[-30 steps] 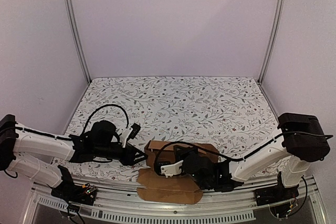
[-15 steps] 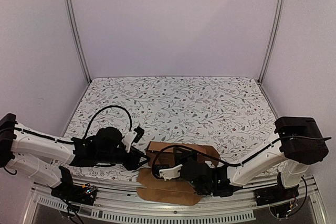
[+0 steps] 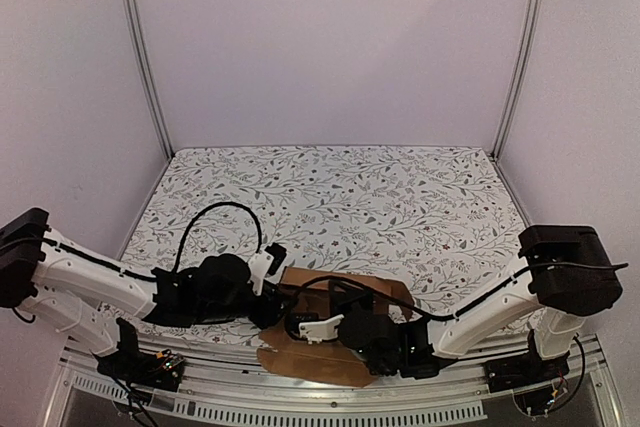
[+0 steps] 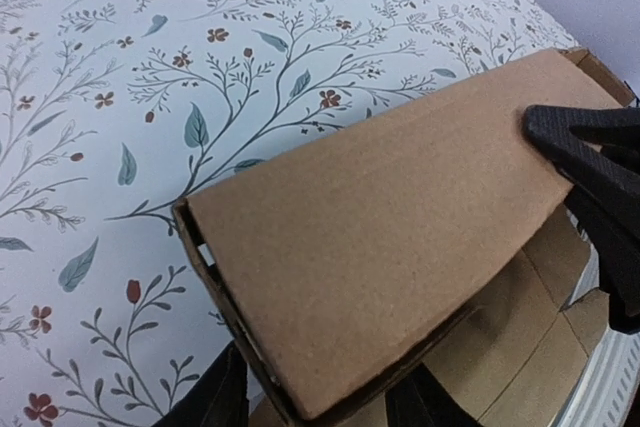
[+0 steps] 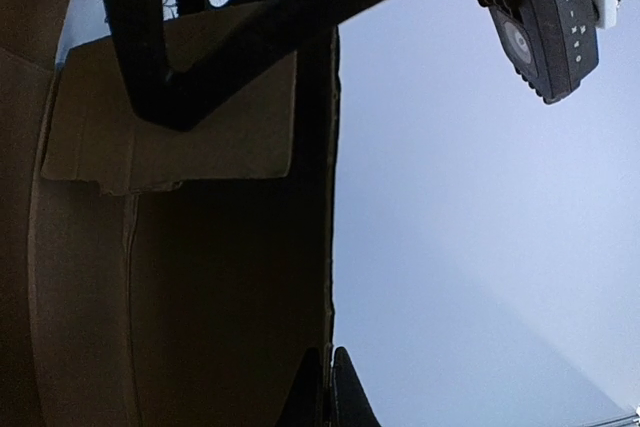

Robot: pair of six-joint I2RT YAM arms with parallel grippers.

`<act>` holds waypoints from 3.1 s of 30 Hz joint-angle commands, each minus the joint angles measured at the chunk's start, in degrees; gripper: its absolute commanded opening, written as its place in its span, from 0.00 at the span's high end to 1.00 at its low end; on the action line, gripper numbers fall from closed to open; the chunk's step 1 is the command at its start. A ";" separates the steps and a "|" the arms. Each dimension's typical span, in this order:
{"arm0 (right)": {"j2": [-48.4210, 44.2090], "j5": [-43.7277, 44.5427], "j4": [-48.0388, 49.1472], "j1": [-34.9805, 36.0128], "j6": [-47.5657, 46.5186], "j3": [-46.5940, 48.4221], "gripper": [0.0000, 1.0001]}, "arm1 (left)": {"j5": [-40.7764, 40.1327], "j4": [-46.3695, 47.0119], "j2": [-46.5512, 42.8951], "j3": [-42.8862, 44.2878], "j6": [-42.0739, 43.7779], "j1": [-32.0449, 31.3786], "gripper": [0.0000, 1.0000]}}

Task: Fold the paper box

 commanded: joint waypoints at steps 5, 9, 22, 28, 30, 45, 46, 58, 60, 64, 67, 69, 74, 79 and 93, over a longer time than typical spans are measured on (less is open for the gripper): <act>1.37 1.50 -0.59 0.95 2.73 1.19 1.00 | -9.70 2.61 3.51 2.40 -0.54 -2.79 0.54; 1.29 1.65 -1.13 1.17 3.76 1.19 1.00 | -13.34 2.41 3.99 2.40 -0.86 -2.91 0.57; 1.12 1.67 -6.89 1.30 11.21 3.30 1.00 | -12.21 11.40 8.23 2.37 2.95 -2.91 0.84; 0.61 1.43 -12.77 1.30 16.11 6.10 0.99 | -11.10 11.52 9.73 3.44 3.62 -2.91 0.98; -0.18 0.34 -15.92 1.30 18.92 7.15 0.93 | -11.14 11.24 9.96 3.89 4.01 -2.91 1.00; -19.33 -22.20 -36.25 -0.01 40.19 9.23 0.34 | -12.95 7.88 10.78 8.53 11.81 -2.01 1.00; -20.91 -23.56 -37.87 -0.68 41.34 9.35 0.32 | -12.39 7.63 11.07 9.14 12.61 -1.62 1.00; -33.25 -35.38 -45.81 -14.28 57.01 6.57 0.28 | -1.35 6.53 16.82 17.54 23.35 6.92 1.00; -33.60 -38.33 -45.55 -18.05 61.15 5.94 0.30 | 0.52 6.58 18.65 18.96 24.53 7.65 1.00; -32.34 -43.14 -43.89 -22.50 68.91 5.24 0.48 | 2.33 6.72 22.43 21.34 26.10 7.89 1.00; -30.29 -45.51 -41.22 -24.04 71.25 4.75 0.67 | 2.02 7.79 25.07 22.06 25.94 7.90 1.00; -28.67 -46.64 -38.59 -24.94 72.70 4.18 0.81 | 2.06 8.77 26.08 21.94 25.58 7.86 1.00; -24.91 -49.81 -33.74 -26.24 75.22 3.05 1.00 | 2.83 10.30 27.44 21.43 24.61 7.82 1.00; -20.87 -52.17 -29.33 -26.43 77.01 3.31 1.00 | 3.07 10.71 28.33 21.26 23.89 7.73 1.00; -12.80 -52.76 -22.01 -26.50 80.18 4.40 1.00 | 2.38 14.91 28.95 18.02 21.07 6.94 0.98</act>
